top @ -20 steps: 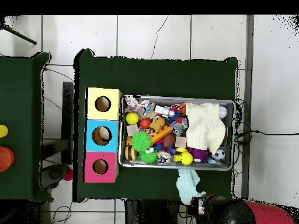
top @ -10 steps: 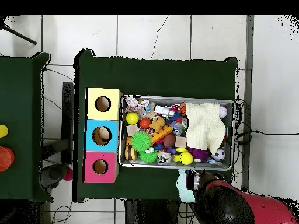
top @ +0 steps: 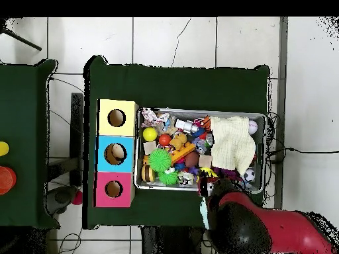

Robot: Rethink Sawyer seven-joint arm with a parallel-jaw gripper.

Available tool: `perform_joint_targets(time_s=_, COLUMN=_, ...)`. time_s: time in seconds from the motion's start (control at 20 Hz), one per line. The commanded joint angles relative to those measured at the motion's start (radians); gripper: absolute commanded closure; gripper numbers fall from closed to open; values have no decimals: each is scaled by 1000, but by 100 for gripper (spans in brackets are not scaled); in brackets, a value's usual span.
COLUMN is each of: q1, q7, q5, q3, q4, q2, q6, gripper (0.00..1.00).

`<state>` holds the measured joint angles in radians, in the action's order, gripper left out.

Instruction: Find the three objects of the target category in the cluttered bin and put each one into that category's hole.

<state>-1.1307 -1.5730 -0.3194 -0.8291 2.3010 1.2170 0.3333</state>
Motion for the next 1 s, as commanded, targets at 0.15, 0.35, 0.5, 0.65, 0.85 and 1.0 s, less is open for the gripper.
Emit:
perform_joint_targets(time_s=0.15, q1=127, q7=-130, q5=-126, q3=139, q4=17, q2=-118, q6=-123, gripper=0)
perform_joint_targets(time_s=0.35, q1=227, q7=-182, q5=-185, q3=284, q4=6, q2=-185, q6=-211, gripper=0)
perform_joint_targets(time_s=0.5, q1=311, q7=-201, q5=-220, q3=402, q4=-26, q2=-246, q6=-267, gripper=0)
perform_joint_targets(time_s=0.65, q1=375, q7=-195, q5=-246, q3=490, q4=-52, q2=-299, q6=-316, gripper=0)
perform_joint_targets(time_s=0.85, q1=403, q7=-180, q5=-224, q3=528, q4=-55, q2=-320, q6=-349, gripper=0)
perform_joint_targets(time_s=1.0, q1=396, q7=-162, q5=-208, q3=514, q4=-54, q2=-344, q6=-350, gripper=0)
